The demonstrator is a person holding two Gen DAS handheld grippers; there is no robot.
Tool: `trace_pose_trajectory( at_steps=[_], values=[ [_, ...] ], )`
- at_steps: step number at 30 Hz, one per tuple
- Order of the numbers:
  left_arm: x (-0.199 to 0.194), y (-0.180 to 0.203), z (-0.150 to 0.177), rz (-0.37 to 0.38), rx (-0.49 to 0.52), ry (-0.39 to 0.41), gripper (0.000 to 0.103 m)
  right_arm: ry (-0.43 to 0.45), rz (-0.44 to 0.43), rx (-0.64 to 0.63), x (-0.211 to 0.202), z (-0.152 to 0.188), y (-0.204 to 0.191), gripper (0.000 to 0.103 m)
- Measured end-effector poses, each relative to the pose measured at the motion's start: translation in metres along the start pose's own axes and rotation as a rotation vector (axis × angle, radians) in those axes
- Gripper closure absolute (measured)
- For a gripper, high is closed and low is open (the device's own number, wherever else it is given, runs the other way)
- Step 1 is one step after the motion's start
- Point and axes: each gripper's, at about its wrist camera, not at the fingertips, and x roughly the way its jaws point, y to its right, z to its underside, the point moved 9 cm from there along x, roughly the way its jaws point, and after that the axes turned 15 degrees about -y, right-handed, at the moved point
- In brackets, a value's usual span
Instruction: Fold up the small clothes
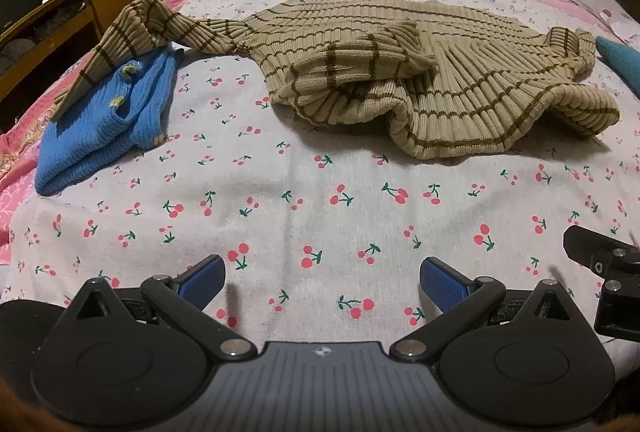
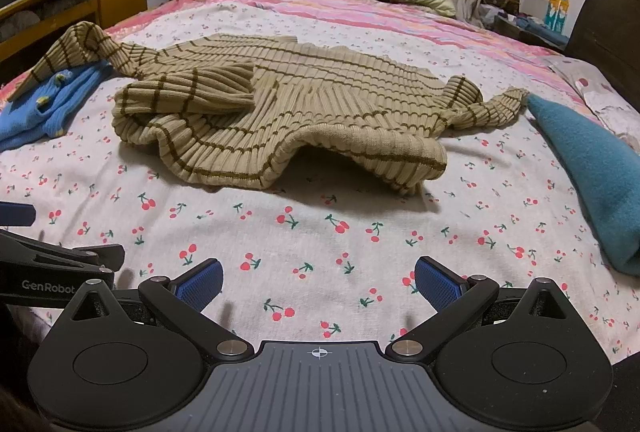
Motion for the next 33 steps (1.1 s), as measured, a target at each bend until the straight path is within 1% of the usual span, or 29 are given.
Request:
trace_pose_trajectory(
  at_steps=[6, 10, 12, 27, 33],
  values=[
    [0.006, 0.001, 0.001, -0.006, 0.009, -0.024, 0.0, 0.0, 0.0, -0.002, 0.0, -0.001, 0.0, 0.001],
    [0.013, 0.0, 0.003, -0.008, 0.0, -0.059, 0.0, 0.001, -0.001, -0.004, 0.0, 0.001, 0.0, 0.001],
    [0.013, -0.002, 0.003, 0.001, -0.01, -0.057, 0.0, 0.001, -0.001, -0.003, 0.0, 0.0, 0.0, 0.001],
    [0.016, -0.002, 0.005, -0.001, -0.006, -0.062, 0.0, -0.003, -0.002, -0.008, -0.001, 0.0, -0.001, 0.001],
    [0.022, -0.004, 0.006, 0.025, -0.027, -0.084, 0.0, -0.002, -0.002, -0.008, -0.001, 0.0, -0.002, 0.001]
  ],
)
